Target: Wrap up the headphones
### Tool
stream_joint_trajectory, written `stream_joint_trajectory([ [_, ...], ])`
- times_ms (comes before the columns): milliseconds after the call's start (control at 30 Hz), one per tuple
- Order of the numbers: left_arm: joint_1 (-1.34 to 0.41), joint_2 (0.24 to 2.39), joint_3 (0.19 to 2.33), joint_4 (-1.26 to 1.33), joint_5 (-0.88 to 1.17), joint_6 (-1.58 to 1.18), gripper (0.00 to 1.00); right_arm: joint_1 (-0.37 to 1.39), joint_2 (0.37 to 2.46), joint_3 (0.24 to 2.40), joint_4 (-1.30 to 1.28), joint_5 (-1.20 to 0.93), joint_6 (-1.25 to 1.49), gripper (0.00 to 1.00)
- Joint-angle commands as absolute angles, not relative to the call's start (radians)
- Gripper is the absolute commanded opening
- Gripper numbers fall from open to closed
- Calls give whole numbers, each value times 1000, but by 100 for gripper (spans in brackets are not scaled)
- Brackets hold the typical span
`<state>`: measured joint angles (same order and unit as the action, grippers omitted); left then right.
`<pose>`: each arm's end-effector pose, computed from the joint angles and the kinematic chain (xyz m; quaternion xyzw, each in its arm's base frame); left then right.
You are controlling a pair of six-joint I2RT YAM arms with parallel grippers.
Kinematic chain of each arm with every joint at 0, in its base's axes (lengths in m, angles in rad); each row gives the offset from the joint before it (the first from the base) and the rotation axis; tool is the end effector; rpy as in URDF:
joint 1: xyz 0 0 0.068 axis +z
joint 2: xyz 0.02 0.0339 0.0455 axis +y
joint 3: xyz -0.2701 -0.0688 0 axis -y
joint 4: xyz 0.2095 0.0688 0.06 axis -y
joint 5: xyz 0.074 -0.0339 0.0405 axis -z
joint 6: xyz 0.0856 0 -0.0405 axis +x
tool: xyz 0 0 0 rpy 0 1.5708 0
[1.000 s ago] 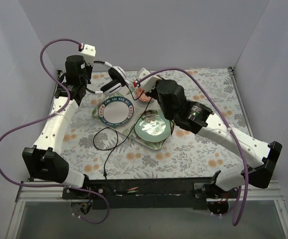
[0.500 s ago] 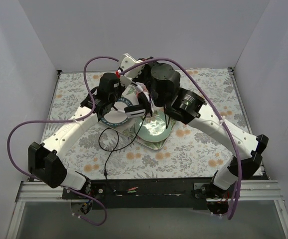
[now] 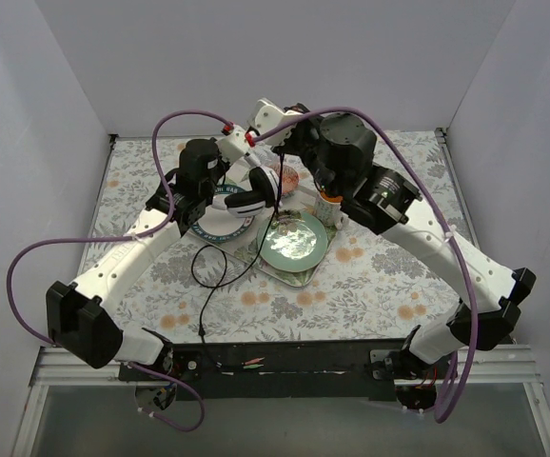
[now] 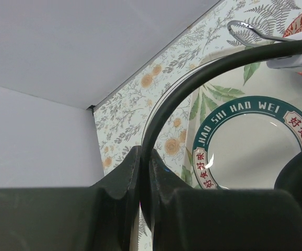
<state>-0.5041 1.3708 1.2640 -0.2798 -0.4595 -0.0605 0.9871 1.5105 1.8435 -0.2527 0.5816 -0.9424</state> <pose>0.2991 -0.1216 0.3587 0.0538 0.8161 0.0301 0.5746 0.2195 0.2471 0.5200 -0.4139 0.5433 -0.1787 0.7082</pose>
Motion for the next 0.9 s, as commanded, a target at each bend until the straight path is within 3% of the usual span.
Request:
stream_joint_trajectory([
  [0,-506,1307,1293,-233,-497,-45,0,898,1456,1841,-219,444,-896,1],
  [200,-506,1307,1221,75,-704,185,0,828,1384,1717,-206,321,-913,1],
  [367,-508,1310,1247,87,-696,219,0,827,1404,1723,-224,394,-942,1],
  [867,-525,1275,1379,-526,-254,-101,0,735,1448,1707,-11,342,-1026,1],
])
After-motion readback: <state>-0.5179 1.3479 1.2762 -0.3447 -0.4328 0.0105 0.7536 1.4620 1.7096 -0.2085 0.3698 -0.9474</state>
